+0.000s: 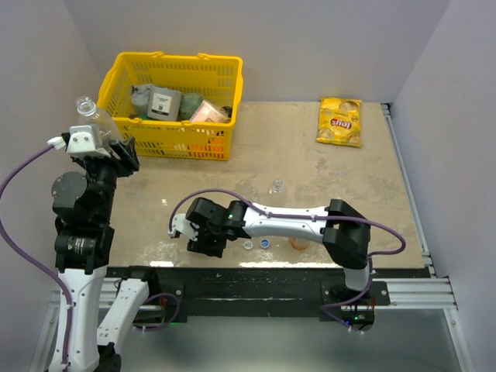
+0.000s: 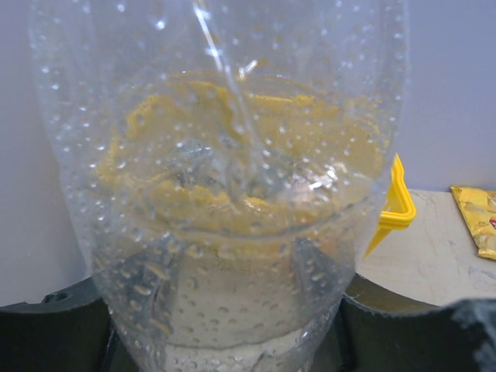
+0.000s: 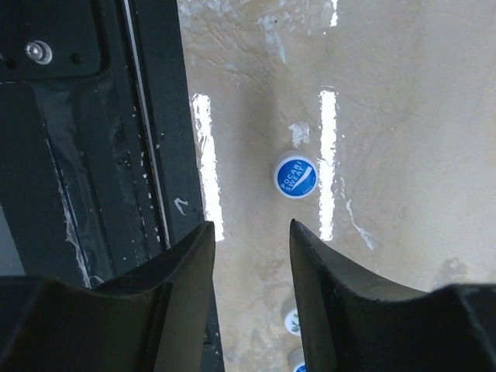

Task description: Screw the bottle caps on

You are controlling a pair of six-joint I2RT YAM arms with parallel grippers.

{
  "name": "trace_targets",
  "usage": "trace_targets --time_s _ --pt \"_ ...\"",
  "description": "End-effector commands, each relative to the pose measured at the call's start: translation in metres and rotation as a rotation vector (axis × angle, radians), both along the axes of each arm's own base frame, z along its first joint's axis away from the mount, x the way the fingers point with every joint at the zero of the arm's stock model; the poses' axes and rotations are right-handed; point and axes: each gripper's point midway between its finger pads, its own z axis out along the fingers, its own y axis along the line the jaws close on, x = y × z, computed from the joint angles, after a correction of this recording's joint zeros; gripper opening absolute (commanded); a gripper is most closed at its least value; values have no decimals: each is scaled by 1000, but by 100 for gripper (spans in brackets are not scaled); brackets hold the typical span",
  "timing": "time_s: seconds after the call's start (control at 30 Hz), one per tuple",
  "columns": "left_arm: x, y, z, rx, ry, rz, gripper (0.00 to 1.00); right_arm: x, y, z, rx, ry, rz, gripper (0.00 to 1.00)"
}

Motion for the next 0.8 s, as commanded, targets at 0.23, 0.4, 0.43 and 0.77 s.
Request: trace_targets --time_s 0.23,0.4,0.43,0.77 --pt "-21 4 13 -34 -40 6 0 10 18 -29 -12 -43 45 48" --pt "-24 2 13 -44 -37 -8 0 17 19 -37 -32 -71 42 47" --pt "-24 1 12 -43 -35 -14 0 17 21 -36 -28 -73 43 46" --pt "-27 1 3 -46 -15 -17 0 32 28 -33 -28 -79 10 43"
